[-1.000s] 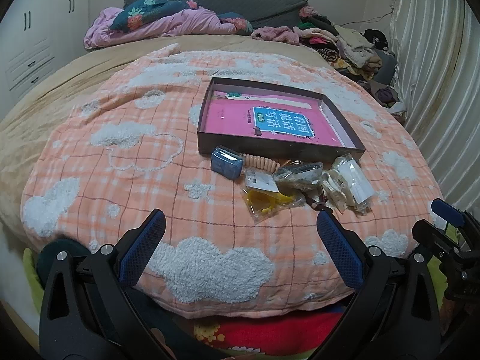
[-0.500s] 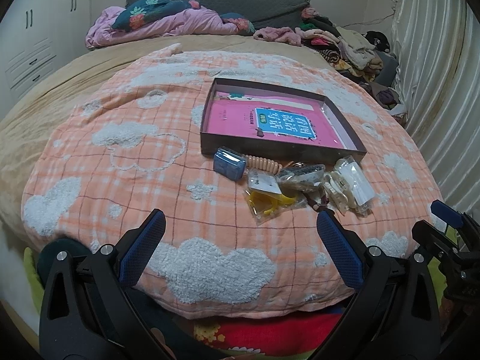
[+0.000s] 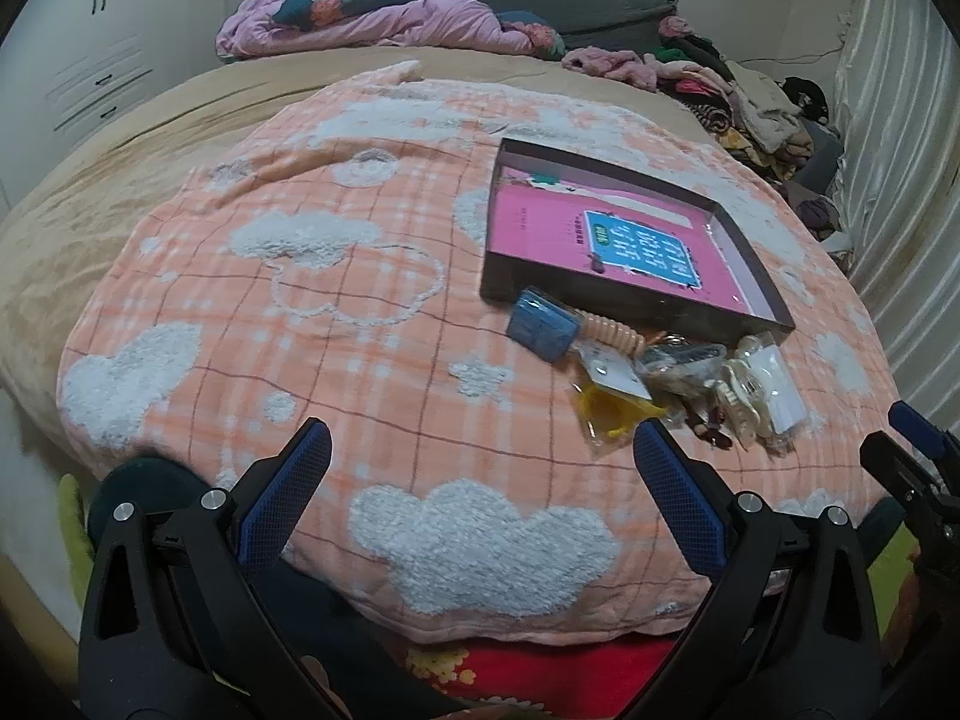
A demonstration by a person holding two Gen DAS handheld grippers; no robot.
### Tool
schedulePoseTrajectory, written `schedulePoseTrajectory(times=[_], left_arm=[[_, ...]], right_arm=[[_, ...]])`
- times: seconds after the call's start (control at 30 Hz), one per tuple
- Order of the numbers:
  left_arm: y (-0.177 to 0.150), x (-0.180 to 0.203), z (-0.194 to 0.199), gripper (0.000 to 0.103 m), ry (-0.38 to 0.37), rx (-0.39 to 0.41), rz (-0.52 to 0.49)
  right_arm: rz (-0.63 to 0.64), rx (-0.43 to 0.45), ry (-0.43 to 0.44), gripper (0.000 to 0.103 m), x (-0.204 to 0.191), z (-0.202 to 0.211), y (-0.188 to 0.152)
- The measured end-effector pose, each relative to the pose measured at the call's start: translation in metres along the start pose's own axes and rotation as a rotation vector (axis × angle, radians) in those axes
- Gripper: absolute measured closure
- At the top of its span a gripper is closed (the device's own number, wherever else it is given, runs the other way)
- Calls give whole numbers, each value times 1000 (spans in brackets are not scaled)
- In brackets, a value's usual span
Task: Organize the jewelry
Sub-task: 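Grasp the bagged white earring card with the left gripper while the right grasps a clear bag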
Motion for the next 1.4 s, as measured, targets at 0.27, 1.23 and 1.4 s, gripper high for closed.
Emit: schedulePoseTrajectory(times=[0.27,1.23,1.4], left_arm=[[9,12,-15,8,-26,-26,-53],[0,83,-96,35,-174,-128,-262],[3,90,-99,62,-209,-126,-261]], right_arm=[[35,-9,-6,4,1,-19,14],[-58,-155,1,54,69,-94,-18],[-47,-133,35,70,63,-92,-17]])
Point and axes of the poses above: each gripper's, at about its wrist camera, not at the fingertips, and z roughly against the way its jaws point, x to its right, y to its top, the point moved 9 cm from there along -z, roughly the way its jaws point, and after that the axes turned 4 degrees about y, right-handed, at the moved point
